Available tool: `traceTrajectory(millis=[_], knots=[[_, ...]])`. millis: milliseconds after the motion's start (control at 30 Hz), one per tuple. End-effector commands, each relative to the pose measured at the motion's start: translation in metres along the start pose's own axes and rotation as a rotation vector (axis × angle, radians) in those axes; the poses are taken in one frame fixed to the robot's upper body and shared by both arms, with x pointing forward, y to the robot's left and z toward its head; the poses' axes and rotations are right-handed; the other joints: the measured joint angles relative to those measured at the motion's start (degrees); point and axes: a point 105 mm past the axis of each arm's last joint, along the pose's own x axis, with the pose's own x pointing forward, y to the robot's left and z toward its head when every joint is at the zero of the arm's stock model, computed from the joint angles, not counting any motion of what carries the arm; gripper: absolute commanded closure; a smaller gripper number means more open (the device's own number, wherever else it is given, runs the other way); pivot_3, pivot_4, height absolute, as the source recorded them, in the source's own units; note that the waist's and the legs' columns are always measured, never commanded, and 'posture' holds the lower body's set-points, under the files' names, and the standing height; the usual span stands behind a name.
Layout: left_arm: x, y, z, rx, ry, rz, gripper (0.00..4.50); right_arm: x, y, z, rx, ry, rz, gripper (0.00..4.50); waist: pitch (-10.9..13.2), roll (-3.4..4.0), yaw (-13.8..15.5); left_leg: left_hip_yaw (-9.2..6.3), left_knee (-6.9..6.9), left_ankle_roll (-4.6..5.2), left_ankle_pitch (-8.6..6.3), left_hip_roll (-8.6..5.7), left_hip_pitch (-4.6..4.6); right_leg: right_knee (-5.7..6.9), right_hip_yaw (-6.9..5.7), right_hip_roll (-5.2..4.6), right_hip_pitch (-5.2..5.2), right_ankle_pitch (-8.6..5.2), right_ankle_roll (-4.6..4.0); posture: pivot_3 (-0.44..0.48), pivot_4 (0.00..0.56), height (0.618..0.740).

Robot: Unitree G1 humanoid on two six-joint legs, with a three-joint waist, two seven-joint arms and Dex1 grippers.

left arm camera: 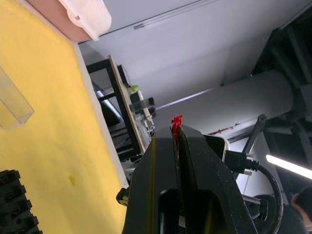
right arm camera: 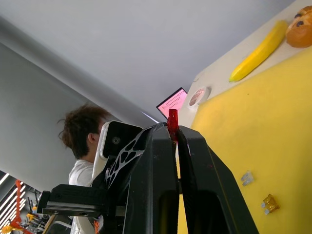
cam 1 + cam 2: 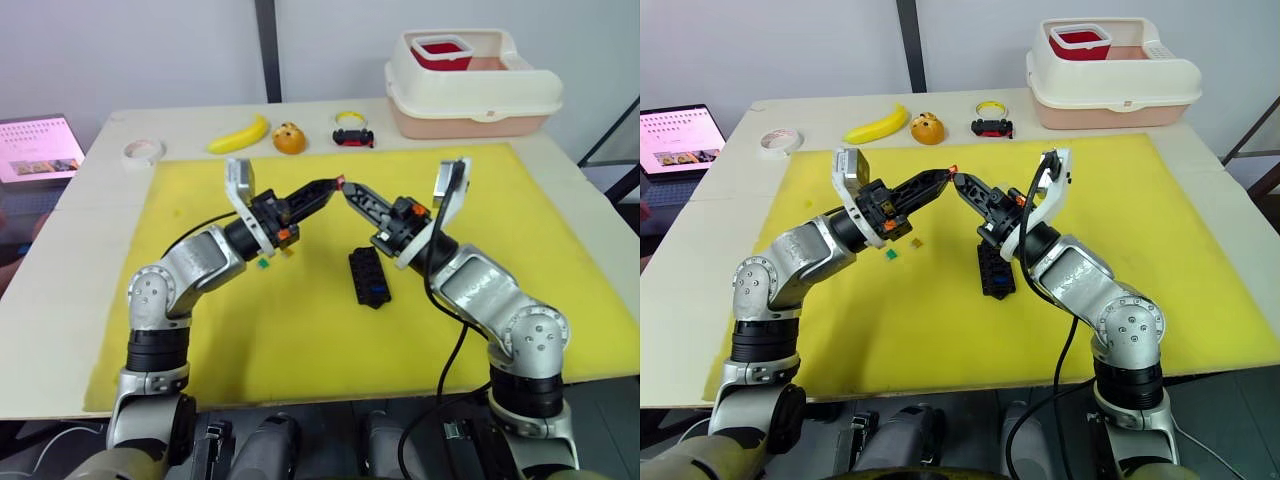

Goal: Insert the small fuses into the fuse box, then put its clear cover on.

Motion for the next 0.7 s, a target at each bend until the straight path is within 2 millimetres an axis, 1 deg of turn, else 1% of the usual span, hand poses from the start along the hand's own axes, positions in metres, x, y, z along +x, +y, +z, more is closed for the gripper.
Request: traceTrajectory(millis=[33, 167, 300, 367, 400, 467, 533, 567, 600, 633, 700], knots=[[0.001, -0.009, -0.003, 0.014, 0.017, -0.035, 4.5, -0.001, 0.016, 0.004, -0.022, -0.011, 0.061, 4.48, 0.0, 0.0, 0.0, 0.0, 0.0, 0.0, 0.0, 0.0, 0.0, 0.0, 0.0, 0.0, 0.0, 0.0, 0.0, 0.0, 0.15, 0.74], [0.001, -0.004, -0.004, 0.012, 0.037, -0.015, 4.5, -0.002, 0.018, 0.005, -0.026, -0.012, 0.07, 4.48, 0.0, 0.0, 0.0, 0.0, 0.0, 0.0, 0.0, 0.0, 0.0, 0.0, 0.0, 0.0, 0.0, 0.0, 0.0, 0.0, 0.15, 0.74], [-0.004, -0.004, -0.002, 0.071, 0.063, 0.001, 4.5, -0.004, 0.019, 0.007, -0.036, -0.011, 0.077, 4.48, 0.0, 0.0, -0.1, 0.0, -0.01, 0.0, 0.0, 0.0, 0.0, 0.0, 0.0, 0.0, 0.0, 0.0, 0.0, 0.0, 0.15, 0.74], [-0.008, -0.004, 0.001, 0.109, 0.08, 0.001, 3.83, -0.005, 0.02, 0.009, -0.046, -0.006, 0.083, 4.5, 0.0, 0.0, -0.1, 0.0, -0.04, 0.0, 0.0, 0.0, 0.0, -0.01, 0.0, 0.0, -0.01, 0.0, 0.0, 0.0, 0.15, 0.74], [-0.009, -0.004, 0.002, 0.123, 0.086, 0.003, 3.59, -0.006, 0.02, 0.01, -0.049, -0.004, 0.085, 4.5, 0.0, 0.01, -0.1, 0.0, -0.05, 0.0, 0.0, 0.0, 0.0, -0.02, 0.0, 0.01, -0.01, 0.0, 0.0, 0.0, 0.15, 0.74], [-0.013, -0.006, 0.005, 0.207, 0.116, 0.01, 2.64, -0.008, 0.021, 0.013, -0.073, 0.006, 0.093, 4.5, 0.0, 0.01, -0.1, 0.0, -0.06, 0.0, 0.0, 0.0, 0.01, -0.02, 0.0, 0.01, -0.01, 0.0, 0.0, 0.0, 0.15, 0.74], [-0.018, -0.008, 0.009, 0.301, 0.153, 0.02, 1.57, -0.01, 0.022, 0.016, -0.113, 0.022, 0.099, 4.5, 0.0, 0.03, -0.1, 0.01, -0.07, 0.01, 0.0, 0.0, 0.0, -0.03, -0.01, 0.03, -0.02, 0.0, 0.0, 0.0, 0.15, 0.74], [-0.02, -0.008, 0.01, 0.332, 0.167, 0.022, 0.93, -0.011, 0.022, 0.017, -0.129, 0.029, 0.101, 4.5, 0.0, 0.04, -0.1, 0.02, -0.07, 0.01, 0.0, -0.01, 0.0, -0.03, -0.01, 0.03, -0.01, 0.0, -0.01, 0.0, 0.15, 0.74], [-0.022, -0.009, 0.011, 0.364, 0.181, 0.022, 0.53, -0.012, 0.023, 0.018, -0.144, 0.035, 0.103, 4.5, 0.0, 0.04, -0.1, 0.02, -0.09, 0.01, 0.01, -0.01, 0.0, -0.05, -0.01, 0.03, -0.01, 0.0, -0.01, 0.0, 0.15, 0.74], [-0.027, -0.01, 0.012, 0.445, 0.214, 0.03, 0.03, -0.015, 0.023, 0.022, -0.187, 0.052, 0.107, 4.5, 0.1, 0.05, -0.1, 0.03, -0.11, 0.01, 0.01, -0.01, 0.0, -0.06, -0.01, 0.03, -0.01, 0.0, -0.01, 0.0, 0.15, 0.74], [-0.036, -0.01, 0.013, 0.582, 0.277, 0.046, 0.03, -0.021, 0.022, 0.027, -0.267, 0.09, 0.109, 4.5, 0.2, 0.09, -0.3, 0.06, -0.18, 0.01, 0.01, -0.01, 0.01, -0.11, -0.01, 0.03, -0.02, -0.01, -0.01, 0.0, 0.15, 0.74]])
